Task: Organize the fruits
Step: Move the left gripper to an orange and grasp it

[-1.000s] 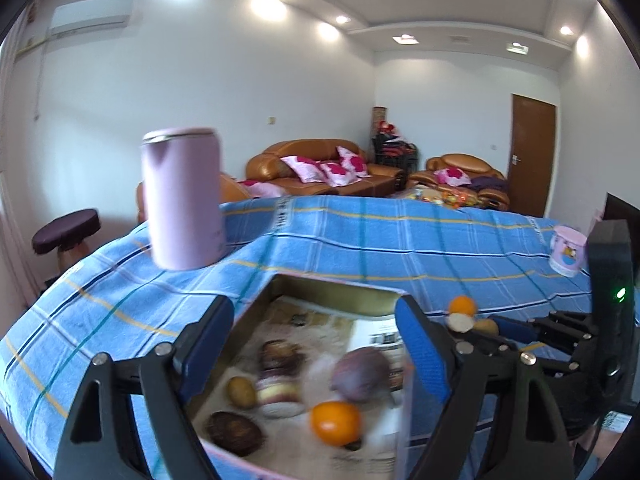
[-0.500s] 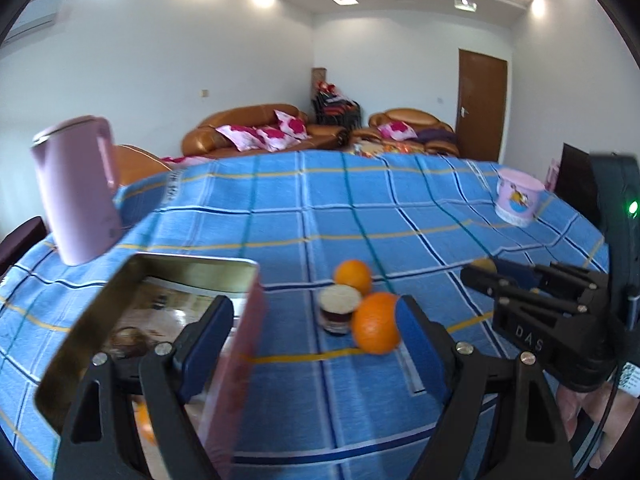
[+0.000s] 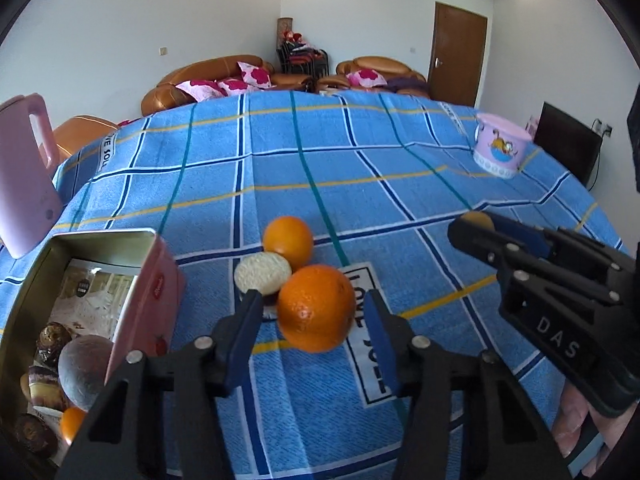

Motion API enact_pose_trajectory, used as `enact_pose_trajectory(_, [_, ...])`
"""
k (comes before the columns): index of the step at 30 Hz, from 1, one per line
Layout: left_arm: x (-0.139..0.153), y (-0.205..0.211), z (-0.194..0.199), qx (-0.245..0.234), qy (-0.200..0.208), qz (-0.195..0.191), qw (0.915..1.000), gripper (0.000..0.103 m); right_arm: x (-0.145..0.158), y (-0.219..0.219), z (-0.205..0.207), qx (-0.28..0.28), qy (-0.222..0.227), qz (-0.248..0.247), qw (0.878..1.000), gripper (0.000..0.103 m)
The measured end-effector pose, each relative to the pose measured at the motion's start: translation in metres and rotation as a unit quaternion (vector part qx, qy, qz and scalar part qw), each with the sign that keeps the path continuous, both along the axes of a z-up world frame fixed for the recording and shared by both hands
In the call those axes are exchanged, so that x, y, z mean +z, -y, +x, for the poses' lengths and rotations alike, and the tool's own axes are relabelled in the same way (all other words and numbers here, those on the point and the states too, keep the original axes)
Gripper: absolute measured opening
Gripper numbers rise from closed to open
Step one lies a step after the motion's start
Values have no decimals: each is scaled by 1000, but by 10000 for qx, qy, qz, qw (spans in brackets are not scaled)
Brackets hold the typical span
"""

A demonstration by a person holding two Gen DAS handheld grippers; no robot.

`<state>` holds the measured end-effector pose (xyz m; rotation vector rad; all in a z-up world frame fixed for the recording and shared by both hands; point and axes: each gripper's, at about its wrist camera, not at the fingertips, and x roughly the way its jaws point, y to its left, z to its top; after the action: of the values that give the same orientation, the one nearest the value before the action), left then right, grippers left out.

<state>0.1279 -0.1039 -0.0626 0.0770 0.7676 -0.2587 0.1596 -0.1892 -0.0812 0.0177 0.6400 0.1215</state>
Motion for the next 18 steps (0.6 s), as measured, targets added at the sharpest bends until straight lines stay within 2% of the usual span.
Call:
enact_pose_trajectory(1, [-1,2,1,-37,-47,-5,10000,45,0,0,0,7,-9,2,10000,26])
enact_pose_trajectory(2, [-2,2,1,-51,-84,13,10000,42,0,0,1,16,-13,3,10000,26])
enact_pose_trajectory(7, [0,-1,-1,-19,-19,-33,10000,41,0,1,-1,41,23,59,10000,26])
enact_pose_trajectory(18, [12,-10,-14,232,474,-118,9985,41,5,2,-7,208,225,180,9994,26])
